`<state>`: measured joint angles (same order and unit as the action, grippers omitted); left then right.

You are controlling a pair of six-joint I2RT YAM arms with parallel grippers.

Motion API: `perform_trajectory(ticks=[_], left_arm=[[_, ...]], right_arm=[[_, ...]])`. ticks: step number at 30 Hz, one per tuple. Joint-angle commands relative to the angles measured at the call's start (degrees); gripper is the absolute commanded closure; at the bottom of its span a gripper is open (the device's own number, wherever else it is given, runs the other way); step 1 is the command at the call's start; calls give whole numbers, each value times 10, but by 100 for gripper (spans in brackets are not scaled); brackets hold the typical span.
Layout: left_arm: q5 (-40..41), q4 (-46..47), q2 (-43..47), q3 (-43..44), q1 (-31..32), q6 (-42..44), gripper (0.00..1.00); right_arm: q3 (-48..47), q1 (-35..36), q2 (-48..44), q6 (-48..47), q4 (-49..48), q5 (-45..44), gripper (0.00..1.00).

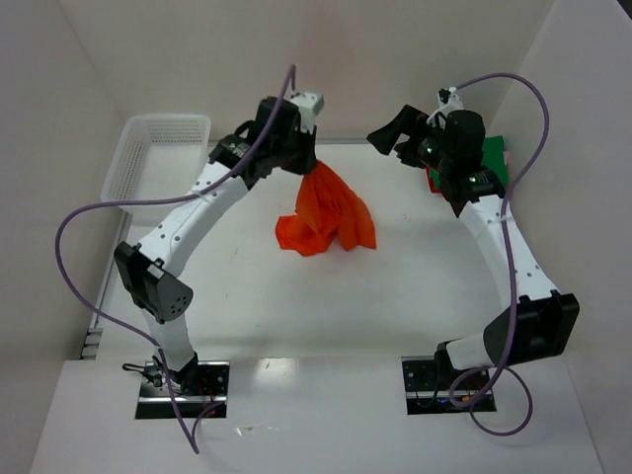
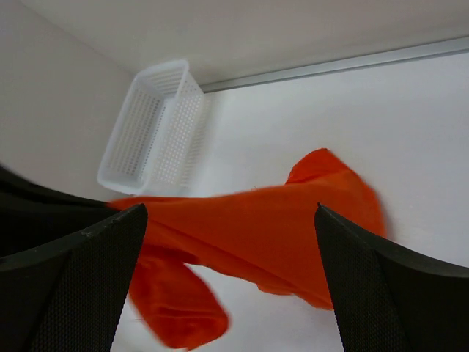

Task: Fold and stack the t-shirts
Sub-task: Move the tshirt to the center of the board

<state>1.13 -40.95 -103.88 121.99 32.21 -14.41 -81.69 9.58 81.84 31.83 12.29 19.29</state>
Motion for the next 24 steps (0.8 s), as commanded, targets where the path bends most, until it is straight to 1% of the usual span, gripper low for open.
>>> perform_trajectory(ticks=[1, 2, 3, 4, 5, 6, 7, 9, 11, 12, 16, 20, 23, 24], left_arm=[[-16, 83, 52, -92, 2, -38, 83], [-16, 105, 57, -137, 2, -46, 67], [-25, 113, 62, -155, 2, -53, 62], [-36, 121, 68, -172, 2, -60, 54], [-46, 134, 68, -188, 2, -60, 40], [-56, 134, 68, -203, 2, -67, 24], [-69, 142, 68, -227, 2, -67, 17], [-69, 142, 68, -249, 2, -73, 2], [-62, 142, 68, -271, 2, -73, 0], [-62, 142, 68, -279, 2, -73, 0], [-14, 155, 74, -324, 2, -73, 0], [-8, 155, 57, -364, 2, -73, 0], [4, 155, 43, -403, 2, -89, 0], [18, 155, 43, -413, 2, -100, 0]], right_arm=[[30, -3, -55, -9, 11, -39, 0], [37, -3, -63, -15, 17, -52, 0], [48, -3, -77, -21, 31, -52, 0], [48, -3, -83, -21, 38, -52, 0], [56, -3, -83, -29, 46, -47, 0], [65, -3, -89, -34, 53, -40, 0], [72, -3, -89, -34, 60, -32, 0], [105, -3, -96, -40, 60, -20, 0], [129, -3, -101, -49, 69, -20, 0], [148, -3, -101, -57, 76, -36, 0], [179, 23, -101, -69, 97, -71, 0], [191, 47, -66, -49, 84, -83, 0], [198, 53, -35, -38, 63, -83, 0], [198, 60, -13, -33, 58, -83, 3]])
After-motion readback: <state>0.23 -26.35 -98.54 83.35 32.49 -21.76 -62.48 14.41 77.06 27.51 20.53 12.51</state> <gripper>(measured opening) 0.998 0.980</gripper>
